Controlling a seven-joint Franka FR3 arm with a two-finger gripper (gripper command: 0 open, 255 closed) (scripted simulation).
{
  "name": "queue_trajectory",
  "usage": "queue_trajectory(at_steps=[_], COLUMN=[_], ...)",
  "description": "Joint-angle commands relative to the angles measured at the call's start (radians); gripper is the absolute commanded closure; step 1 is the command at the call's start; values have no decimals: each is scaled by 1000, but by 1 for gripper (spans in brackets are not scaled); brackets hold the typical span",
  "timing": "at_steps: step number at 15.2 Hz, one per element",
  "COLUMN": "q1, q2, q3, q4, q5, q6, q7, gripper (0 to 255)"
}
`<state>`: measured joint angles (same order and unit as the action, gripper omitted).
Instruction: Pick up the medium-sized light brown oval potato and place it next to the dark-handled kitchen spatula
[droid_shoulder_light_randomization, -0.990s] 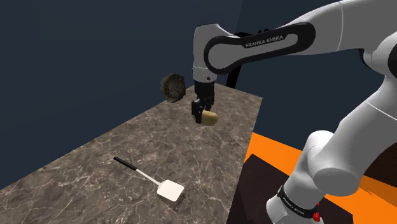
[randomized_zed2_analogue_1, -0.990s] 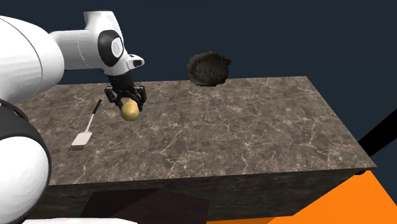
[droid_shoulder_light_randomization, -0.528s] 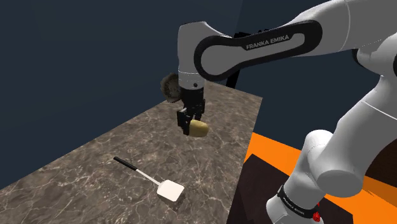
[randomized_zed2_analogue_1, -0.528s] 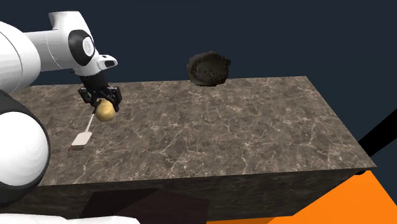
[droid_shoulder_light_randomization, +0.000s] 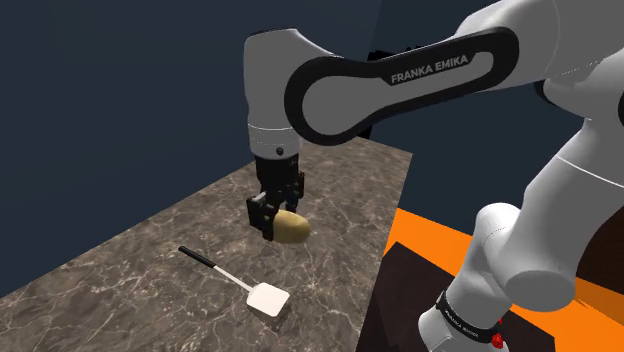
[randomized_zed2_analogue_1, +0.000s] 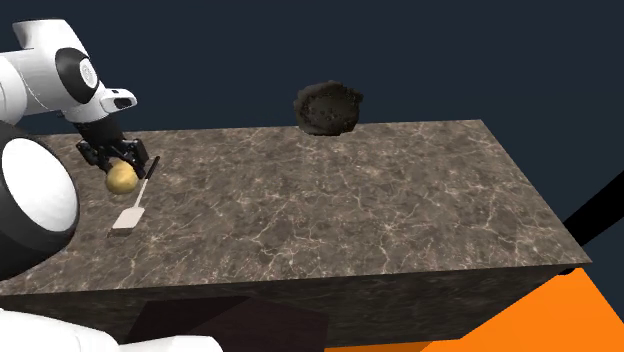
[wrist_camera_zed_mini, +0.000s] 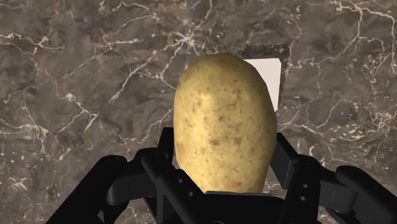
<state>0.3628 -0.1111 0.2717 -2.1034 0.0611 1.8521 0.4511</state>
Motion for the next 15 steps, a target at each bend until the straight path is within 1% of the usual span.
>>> queue_trajectory(at_steps=[1,8,15], q1=[23,102,205], q2=[23,159,343], q3=[29,116,177], q4=[33,186,404], q5=[4,-18,-81], q6=[-9,-24,-66], q7=[54,232,410], gripper=[255,255,255])
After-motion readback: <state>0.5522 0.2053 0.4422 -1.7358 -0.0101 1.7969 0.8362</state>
